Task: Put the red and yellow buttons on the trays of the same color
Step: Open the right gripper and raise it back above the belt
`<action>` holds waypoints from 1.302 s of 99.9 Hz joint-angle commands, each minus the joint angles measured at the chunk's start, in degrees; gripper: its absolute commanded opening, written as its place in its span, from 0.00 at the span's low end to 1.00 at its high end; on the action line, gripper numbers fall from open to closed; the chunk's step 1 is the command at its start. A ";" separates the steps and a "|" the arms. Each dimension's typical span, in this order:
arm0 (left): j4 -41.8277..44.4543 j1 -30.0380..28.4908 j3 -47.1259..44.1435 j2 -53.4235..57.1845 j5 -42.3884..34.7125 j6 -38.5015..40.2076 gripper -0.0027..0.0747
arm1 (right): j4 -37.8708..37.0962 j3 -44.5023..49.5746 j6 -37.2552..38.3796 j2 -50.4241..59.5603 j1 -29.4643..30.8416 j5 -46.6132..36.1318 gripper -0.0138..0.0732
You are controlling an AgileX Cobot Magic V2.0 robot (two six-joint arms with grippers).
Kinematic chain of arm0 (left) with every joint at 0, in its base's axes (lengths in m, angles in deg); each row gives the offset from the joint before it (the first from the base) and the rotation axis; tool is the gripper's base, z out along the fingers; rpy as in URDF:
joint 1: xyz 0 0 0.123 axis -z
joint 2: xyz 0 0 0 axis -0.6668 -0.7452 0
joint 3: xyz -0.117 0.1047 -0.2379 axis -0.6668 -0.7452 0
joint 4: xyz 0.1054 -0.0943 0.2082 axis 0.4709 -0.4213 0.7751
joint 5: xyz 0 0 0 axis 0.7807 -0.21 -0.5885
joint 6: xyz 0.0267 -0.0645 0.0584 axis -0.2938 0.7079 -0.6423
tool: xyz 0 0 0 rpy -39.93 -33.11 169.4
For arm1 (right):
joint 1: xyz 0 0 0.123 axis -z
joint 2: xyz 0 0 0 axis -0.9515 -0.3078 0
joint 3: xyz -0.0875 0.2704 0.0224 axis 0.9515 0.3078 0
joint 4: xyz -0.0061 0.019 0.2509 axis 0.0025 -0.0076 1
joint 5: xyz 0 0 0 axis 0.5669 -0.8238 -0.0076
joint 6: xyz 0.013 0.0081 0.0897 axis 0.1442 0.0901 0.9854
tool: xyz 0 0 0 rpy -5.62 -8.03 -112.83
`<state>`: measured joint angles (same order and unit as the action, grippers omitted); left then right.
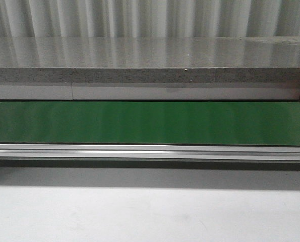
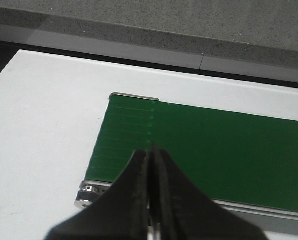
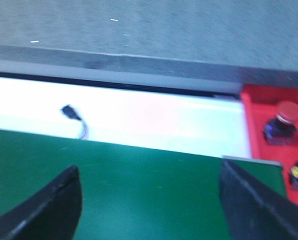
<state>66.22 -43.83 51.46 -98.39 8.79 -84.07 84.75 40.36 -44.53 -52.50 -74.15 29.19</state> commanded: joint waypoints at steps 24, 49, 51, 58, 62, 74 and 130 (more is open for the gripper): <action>-0.26 -0.08 1.58 -0.01 -4.27 0.57 0.01 | 0.25 6.00 -1.27 11.01 -2.88 -5.53 0.09; -0.26 -0.08 1.58 -0.01 -4.27 0.57 0.01 | 0.25 7.10 -1.27 11.53 -2.75 -7.05 0.09; -0.26 -0.08 1.58 -0.01 -4.27 0.57 0.01 | 0.25 7.10 -1.27 11.53 -2.75 -7.05 0.09; -0.26 -0.08 1.58 -0.01 -4.27 0.57 0.01 | 0.25 7.10 -1.27 11.53 -2.75 -7.05 0.09; -0.26 -0.08 1.58 -0.01 -4.27 0.57 0.01 | 0.25 7.10 -1.27 11.53 -2.75 -7.05 0.09; -0.26 -0.08 1.58 -0.01 -4.27 0.57 0.01 | 0.25 7.10 -1.27 11.53 -2.75 -7.05 0.09; -0.26 -0.08 1.58 -0.01 -4.27 0.57 0.01 | -1.81 11.67 0.67 16.38 -2.75 -12.91 0.09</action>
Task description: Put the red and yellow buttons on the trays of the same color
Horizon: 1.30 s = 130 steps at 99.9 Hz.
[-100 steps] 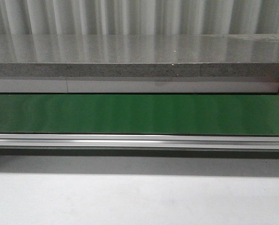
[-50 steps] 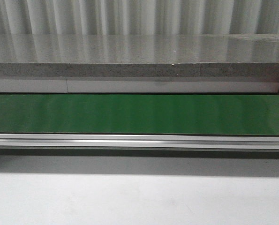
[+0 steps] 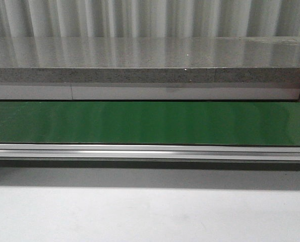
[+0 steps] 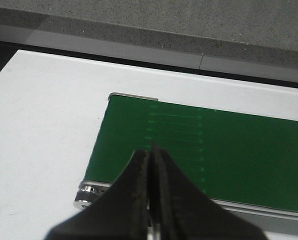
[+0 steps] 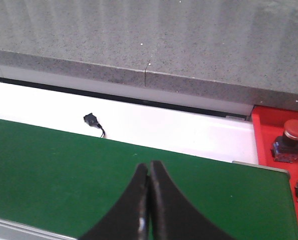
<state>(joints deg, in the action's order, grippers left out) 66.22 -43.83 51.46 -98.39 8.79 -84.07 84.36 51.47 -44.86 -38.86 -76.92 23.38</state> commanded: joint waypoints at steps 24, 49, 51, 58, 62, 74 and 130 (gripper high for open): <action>-0.26 -0.08 1.58 -0.01 -4.27 0.57 0.01 | -4.59 11.99 6.68 14.17 0.08 -15.85 0.09; -0.26 -0.08 1.58 -0.01 -4.27 0.57 0.01 | -4.72 23.07 8.99 26.21 3.70 -18.87 0.09; -0.26 -0.08 1.58 -0.01 -4.27 0.57 0.01 | -4.78 23.79 9.29 27.29 4.33 -18.87 0.09; -0.26 -0.08 1.58 -0.01 -4.27 0.57 0.01 | -5.65 26.07 10.73 30.94 6.15 -18.87 0.09; -0.26 -0.08 1.58 -0.01 -4.27 0.57 0.01 | -6.34 27.31 11.68 32.76 6.66 -18.87 0.09; -0.26 -0.08 1.58 -0.01 -4.27 0.57 0.01 | -8.02 30.33 15.01 37.21 6.64 -19.28 0.09; -0.26 -0.08 1.58 -0.01 -4.27 0.57 0.01 | -10.62 30.23 17.05 36.83 6.38 -17.47 0.09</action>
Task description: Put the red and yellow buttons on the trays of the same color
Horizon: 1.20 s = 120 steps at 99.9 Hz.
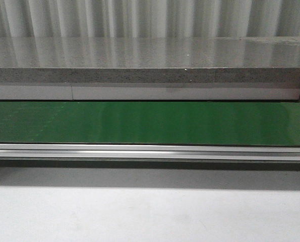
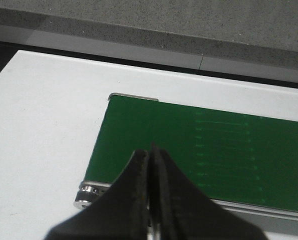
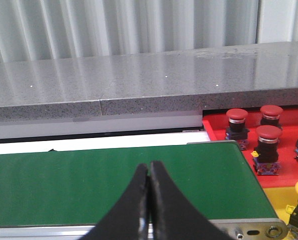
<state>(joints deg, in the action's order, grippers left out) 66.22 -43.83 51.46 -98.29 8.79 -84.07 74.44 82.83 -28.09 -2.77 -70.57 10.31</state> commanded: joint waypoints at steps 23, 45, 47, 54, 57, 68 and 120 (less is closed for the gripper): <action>-0.26 -0.08 1.58 -0.11 -4.27 0.57 0.01 | -0.70 -1.12 0.28 0.74 0.04 -4.39 0.09; -0.26 -0.08 1.58 -0.11 -4.27 0.57 0.01 | -0.70 -1.12 0.28 0.74 0.04 -4.39 0.09; -0.26 -0.08 1.58 -0.11 -4.27 0.57 0.01 | -0.70 -1.12 0.28 0.74 0.04 -4.39 0.09; -0.26 -0.08 1.58 -0.11 -4.27 0.57 0.01 | -0.70 -1.12 0.28 0.74 0.04 -4.39 0.09; -0.26 -0.08 1.58 -0.11 -4.27 0.57 0.01 | -0.70 -1.12 0.28 0.74 0.04 -4.39 0.09; -0.26 -0.08 1.58 -0.11 -4.27 0.57 0.01 | -0.70 -1.12 0.28 0.74 0.04 -4.39 0.09; 1.69 0.71 -15.06 15.88 -28.20 0.57 0.01 | -0.70 -1.12 0.28 0.74 0.04 -4.39 0.09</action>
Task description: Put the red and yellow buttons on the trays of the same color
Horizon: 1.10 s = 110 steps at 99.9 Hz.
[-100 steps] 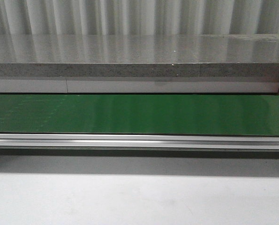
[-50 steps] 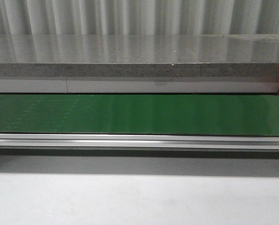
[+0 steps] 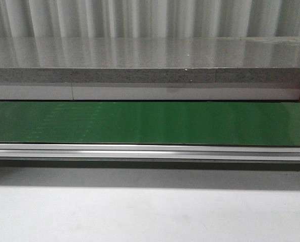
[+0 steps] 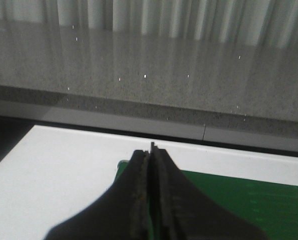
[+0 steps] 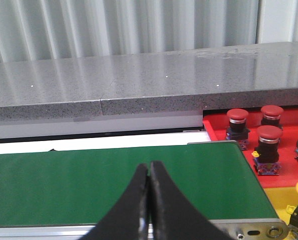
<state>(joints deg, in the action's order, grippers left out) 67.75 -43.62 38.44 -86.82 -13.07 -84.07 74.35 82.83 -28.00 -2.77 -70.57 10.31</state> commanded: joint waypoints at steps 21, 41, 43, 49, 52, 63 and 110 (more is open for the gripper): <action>5.36 0.50 -12.32 18.36 -6.34 1.44 0.01 | -0.61 -1.12 0.19 0.74 0.04 -4.39 0.09; 5.25 0.78 -19.48 24.46 -7.79 3.98 0.01 | -0.61 -1.12 0.19 0.74 0.04 -4.39 0.09; 5.25 1.03 -19.86 24.46 -7.79 4.54 0.01 | -0.61 -1.12 0.19 0.74 0.04 -4.39 0.09; 5.66 2.04 -21.43 24.46 -7.79 5.09 0.01 | -0.61 -1.12 0.19 0.74 0.04 -4.39 0.09; 5.66 2.63 -21.90 24.46 -7.79 5.09 0.01 | -0.61 -1.12 0.19 0.74 0.04 -4.39 0.09; 6.39 5.04 -22.46 24.46 -6.45 5.09 0.01 | -0.61 -1.12 0.19 0.74 0.04 -4.33 0.09; 6.39 5.49 -22.46 24.46 -7.79 5.09 0.01 | -0.61 -1.12 0.19 0.74 0.04 -4.33 0.09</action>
<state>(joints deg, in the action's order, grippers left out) 73.96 -38.68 18.47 -64.15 -15.76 -79.58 74.35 82.93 -28.00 -2.67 -70.57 10.31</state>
